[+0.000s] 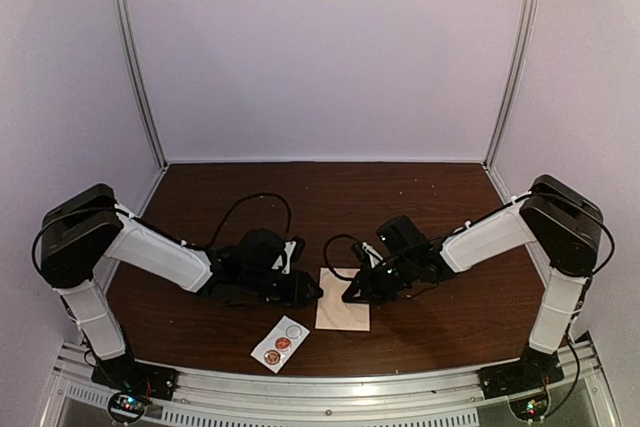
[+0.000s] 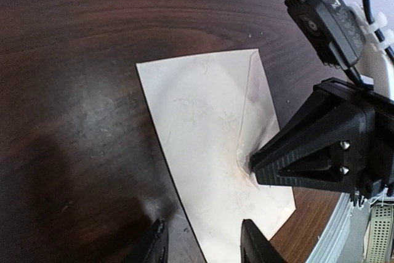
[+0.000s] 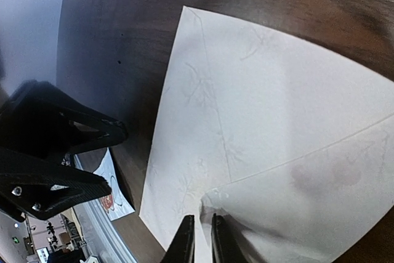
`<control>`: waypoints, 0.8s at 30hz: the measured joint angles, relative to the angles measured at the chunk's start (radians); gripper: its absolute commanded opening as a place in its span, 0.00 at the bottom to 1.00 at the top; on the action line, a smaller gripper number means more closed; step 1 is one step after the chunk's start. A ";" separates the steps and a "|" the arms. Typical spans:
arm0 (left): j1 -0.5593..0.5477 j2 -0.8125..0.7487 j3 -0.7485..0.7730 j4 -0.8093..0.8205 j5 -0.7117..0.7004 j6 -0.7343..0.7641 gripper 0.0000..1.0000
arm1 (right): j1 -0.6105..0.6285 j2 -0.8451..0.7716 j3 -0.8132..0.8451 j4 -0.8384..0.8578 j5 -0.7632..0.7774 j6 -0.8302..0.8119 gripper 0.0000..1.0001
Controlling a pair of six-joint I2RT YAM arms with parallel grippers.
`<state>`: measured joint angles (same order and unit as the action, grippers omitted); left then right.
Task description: Place the letter into the envelope and seal it
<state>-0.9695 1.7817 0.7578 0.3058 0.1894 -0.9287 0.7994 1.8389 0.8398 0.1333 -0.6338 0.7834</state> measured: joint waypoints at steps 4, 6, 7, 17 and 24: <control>0.000 -0.092 -0.018 -0.056 -0.037 0.015 0.45 | -0.028 -0.016 0.000 -0.027 0.024 -0.019 0.13; 0.000 -0.151 -0.035 -0.083 -0.055 0.021 0.46 | -0.050 -0.024 0.002 -0.047 0.037 -0.032 0.16; 0.000 -0.184 -0.048 -0.098 -0.061 0.024 0.46 | -0.058 -0.029 0.006 -0.062 0.044 -0.042 0.18; 0.000 -0.441 -0.230 -0.282 -0.071 0.042 0.49 | -0.055 -0.190 0.043 -0.167 0.085 -0.126 0.44; 0.000 -0.522 -0.302 -0.338 0.011 0.040 0.49 | 0.066 -0.267 0.010 -0.085 0.084 -0.050 0.46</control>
<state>-0.9695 1.2598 0.4561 -0.0319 0.2005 -0.8890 0.8654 1.5715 0.8497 0.0483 -0.5495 0.7334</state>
